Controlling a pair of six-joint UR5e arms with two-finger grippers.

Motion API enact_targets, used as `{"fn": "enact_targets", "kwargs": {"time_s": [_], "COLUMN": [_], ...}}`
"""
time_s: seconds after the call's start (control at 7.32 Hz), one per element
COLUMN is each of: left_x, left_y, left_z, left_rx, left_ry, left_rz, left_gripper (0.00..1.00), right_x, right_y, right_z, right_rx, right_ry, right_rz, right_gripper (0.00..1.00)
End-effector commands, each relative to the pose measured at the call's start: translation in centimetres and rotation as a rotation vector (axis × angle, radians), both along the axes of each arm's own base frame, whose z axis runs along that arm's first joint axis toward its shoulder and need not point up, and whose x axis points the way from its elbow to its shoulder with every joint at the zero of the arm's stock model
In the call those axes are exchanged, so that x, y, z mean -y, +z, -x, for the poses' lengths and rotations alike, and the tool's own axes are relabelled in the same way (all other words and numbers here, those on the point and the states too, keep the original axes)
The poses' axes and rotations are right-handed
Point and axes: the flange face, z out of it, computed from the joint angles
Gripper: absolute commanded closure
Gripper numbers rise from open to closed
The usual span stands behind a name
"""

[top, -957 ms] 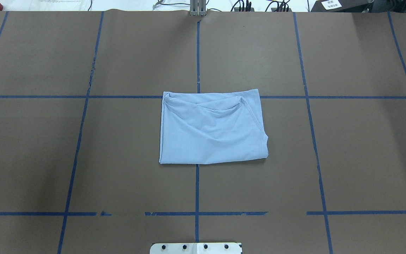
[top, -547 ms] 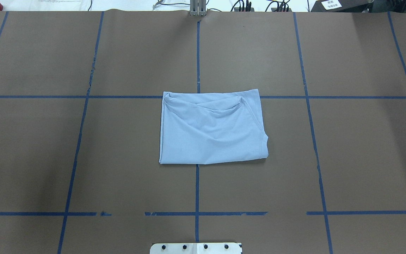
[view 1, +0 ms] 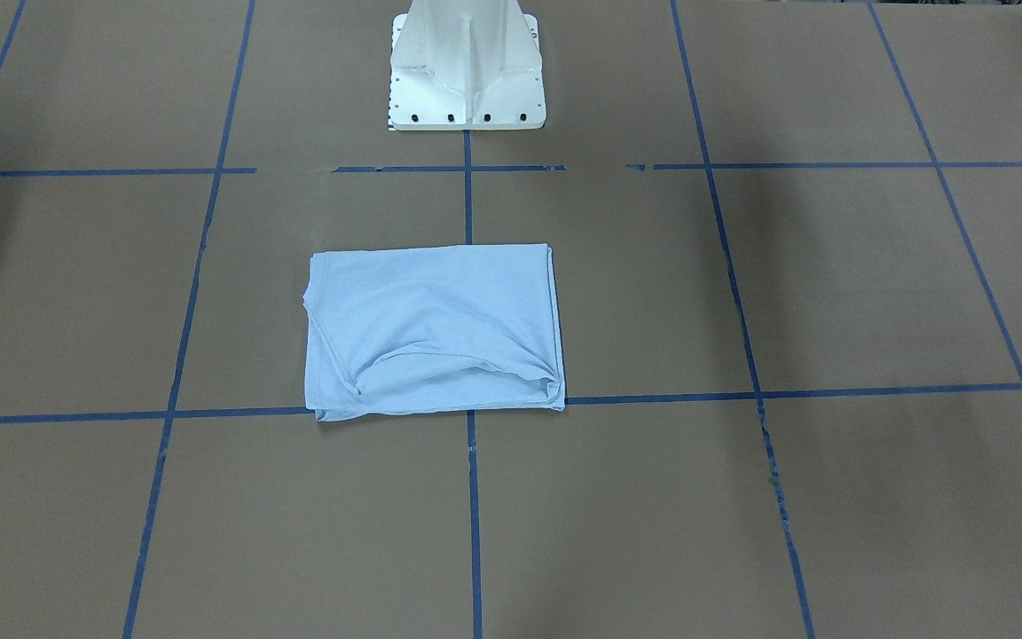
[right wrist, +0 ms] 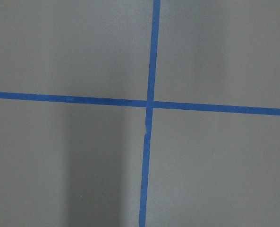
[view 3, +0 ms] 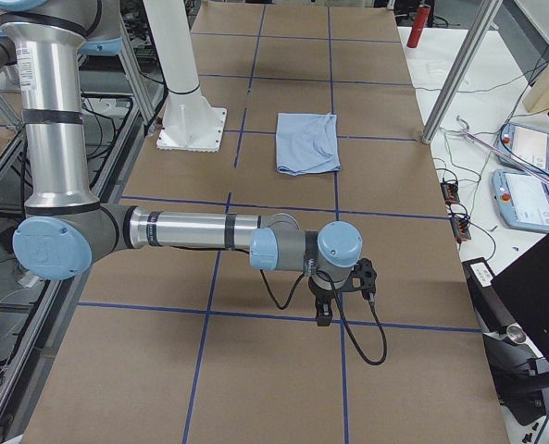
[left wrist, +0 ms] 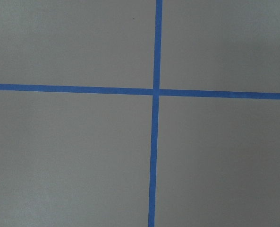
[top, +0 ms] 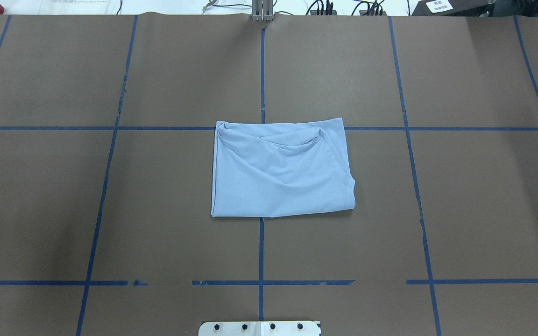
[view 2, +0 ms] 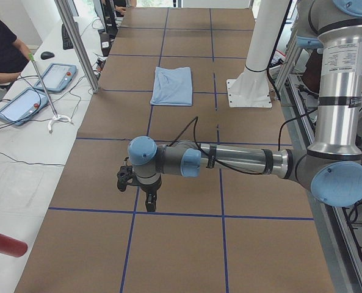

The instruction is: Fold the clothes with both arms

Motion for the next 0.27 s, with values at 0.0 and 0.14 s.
{"fn": "enact_targets", "kwargs": {"time_s": [0.0, 0.14], "left_x": [-0.03, -0.04], "left_y": [0.09, 0.25], "left_z": [0.0, 0.0], "left_rx": [0.0, 0.0], "left_ry": [0.002, 0.003], "left_rz": [-0.001, 0.001], "left_gripper": [0.0, 0.0], "right_x": [-0.03, -0.03], "right_y": [0.03, 0.03], "right_z": [0.0, 0.0], "right_rx": [0.0, 0.0], "right_ry": [0.0, 0.0], "right_rz": [0.001, 0.0], "right_gripper": [0.0, 0.0]}}
